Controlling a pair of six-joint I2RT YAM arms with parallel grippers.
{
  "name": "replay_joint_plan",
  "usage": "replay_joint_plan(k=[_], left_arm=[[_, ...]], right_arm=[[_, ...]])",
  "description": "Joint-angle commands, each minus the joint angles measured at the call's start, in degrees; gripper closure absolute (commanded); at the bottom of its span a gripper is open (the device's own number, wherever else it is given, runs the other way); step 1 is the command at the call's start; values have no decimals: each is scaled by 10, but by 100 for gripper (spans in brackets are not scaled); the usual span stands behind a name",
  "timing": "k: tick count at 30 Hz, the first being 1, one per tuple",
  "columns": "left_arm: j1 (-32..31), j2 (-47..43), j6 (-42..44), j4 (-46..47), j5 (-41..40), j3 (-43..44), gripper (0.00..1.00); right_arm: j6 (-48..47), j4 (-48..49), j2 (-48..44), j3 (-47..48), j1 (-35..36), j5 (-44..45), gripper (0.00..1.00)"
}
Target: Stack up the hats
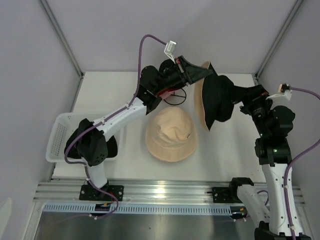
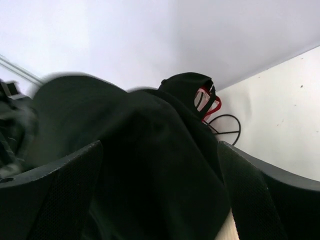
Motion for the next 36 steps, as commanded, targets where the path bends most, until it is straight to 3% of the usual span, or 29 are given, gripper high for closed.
replay_joint_plan(k=[1,4,5,12,19,26,36], left_arm=[[0,-42,-9,75,20,-104,99],[9,-106,23,83,13,-187,99],[13,-124,30,83,8,-251,99],[65,-251,62,43,-23,-388,99],[80,-314,87,-61,-54,-372,99],[84,-420,134,-170,-163,-464,99],[88,-548,111,-216,-228,-642,99]], right_arm=[[-22,-27,8,22,-1,14,1],[-22,-25,29,14,-2,-19,1],[-22,-23,33,11,-2,-35,1],[-49,-15,66,5,19,-50,1],[-73,-40,84,-5,45,-16,1],[-78,-46,96,-23,48,-18,1],[-81,-38,126,-45,59,-43,1]])
